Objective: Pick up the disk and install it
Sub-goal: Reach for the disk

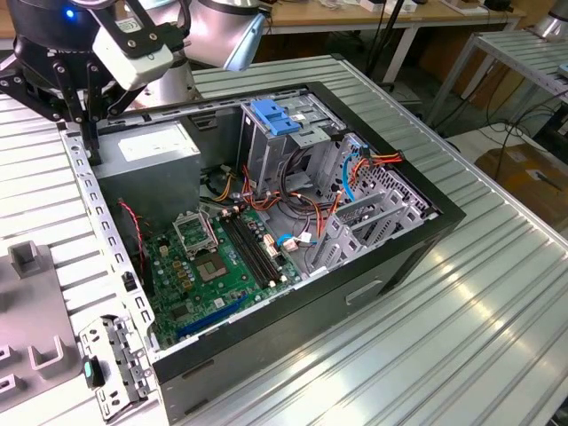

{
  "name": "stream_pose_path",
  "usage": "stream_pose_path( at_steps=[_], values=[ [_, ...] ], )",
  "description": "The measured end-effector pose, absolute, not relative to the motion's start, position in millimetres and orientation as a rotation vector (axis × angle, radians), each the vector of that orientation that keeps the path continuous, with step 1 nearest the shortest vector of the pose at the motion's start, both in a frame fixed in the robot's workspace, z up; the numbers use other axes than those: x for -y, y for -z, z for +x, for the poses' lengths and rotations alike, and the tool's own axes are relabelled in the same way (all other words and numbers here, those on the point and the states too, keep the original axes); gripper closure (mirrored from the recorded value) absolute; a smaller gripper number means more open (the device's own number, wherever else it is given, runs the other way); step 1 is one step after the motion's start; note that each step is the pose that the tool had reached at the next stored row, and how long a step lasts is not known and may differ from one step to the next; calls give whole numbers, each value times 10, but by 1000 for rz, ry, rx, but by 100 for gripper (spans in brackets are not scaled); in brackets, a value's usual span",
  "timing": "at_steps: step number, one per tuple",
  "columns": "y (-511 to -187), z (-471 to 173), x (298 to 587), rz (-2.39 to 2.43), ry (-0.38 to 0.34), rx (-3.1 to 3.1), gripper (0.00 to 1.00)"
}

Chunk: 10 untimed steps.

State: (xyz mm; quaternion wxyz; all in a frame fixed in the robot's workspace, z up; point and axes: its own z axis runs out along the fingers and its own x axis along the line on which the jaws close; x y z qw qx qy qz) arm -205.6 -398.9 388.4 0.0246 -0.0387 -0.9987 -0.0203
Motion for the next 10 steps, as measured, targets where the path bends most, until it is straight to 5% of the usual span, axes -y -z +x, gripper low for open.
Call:
stream_pose_path(
  at_steps=[10],
  values=[
    [-3882,-2222,3990,-120,63,3089,89]
  ],
)
